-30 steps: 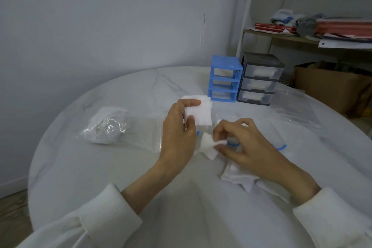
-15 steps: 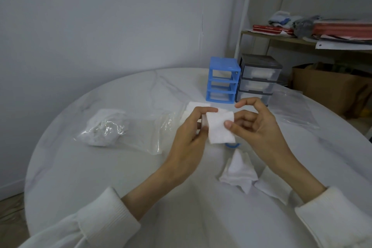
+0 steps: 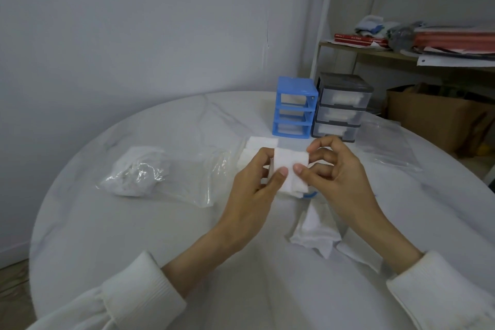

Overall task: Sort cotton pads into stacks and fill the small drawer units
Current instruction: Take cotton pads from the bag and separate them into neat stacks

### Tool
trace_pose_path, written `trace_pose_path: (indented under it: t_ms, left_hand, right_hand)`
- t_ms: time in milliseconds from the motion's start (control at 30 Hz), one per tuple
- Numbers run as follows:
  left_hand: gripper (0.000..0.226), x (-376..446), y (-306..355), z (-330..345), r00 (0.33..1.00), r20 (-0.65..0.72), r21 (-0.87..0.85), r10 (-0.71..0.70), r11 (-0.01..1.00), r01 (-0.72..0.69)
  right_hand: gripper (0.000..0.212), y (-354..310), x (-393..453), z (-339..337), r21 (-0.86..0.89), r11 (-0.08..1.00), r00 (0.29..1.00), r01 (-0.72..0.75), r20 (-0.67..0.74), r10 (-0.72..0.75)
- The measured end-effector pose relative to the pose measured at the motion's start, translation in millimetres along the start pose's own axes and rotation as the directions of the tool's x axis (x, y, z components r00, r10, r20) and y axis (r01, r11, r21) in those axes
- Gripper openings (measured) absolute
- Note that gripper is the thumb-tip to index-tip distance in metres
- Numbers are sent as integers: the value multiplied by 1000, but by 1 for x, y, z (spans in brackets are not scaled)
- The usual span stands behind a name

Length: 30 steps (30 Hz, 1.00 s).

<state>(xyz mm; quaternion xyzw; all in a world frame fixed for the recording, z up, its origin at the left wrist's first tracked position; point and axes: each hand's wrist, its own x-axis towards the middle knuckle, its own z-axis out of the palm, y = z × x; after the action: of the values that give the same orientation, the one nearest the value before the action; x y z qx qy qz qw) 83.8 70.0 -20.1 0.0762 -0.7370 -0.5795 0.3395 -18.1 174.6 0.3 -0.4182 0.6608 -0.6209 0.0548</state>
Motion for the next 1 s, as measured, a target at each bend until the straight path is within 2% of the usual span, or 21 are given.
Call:
trace_pose_path:
  t_ms: [200,467,600,667,733,833,1000]
  left_hand:
    - [16,-1,-5,4,996,-75,37,41,999,-38]
    - [27,-3,-1,3,997,-60,19,56,998,-55]
    - [25,-4,3,0,995,-44,-6,93,996,-94]
    - [25,-3,2,1,994,-26,23,103,995,-102]
    - [26,-3,0,2,995,-20,53,96,994,-95]
    - [16,-4,-1,2,997,-3,44,73,996,-73]
    - [15,-6,-1,2,996,83,46,-6,999,2]
  right_hand:
    - [30,6,2,-2,-48,999,1000,-5,20,6]
    - [36,8,3,-2,-179,983,999,45,-6,-47]
    - [21,11,3,-2,-120,989,993,84,97,-73]
    - [20,12,2,-2,-106,989,985,102,152,-85]
    - [21,13,3,-3,-130,987,983,99,165,-77]
    - [19,10,6,-9,-128,990,979,60,200,-33]
    - [22,5,5,-16,-214,977,967,-17,243,70]
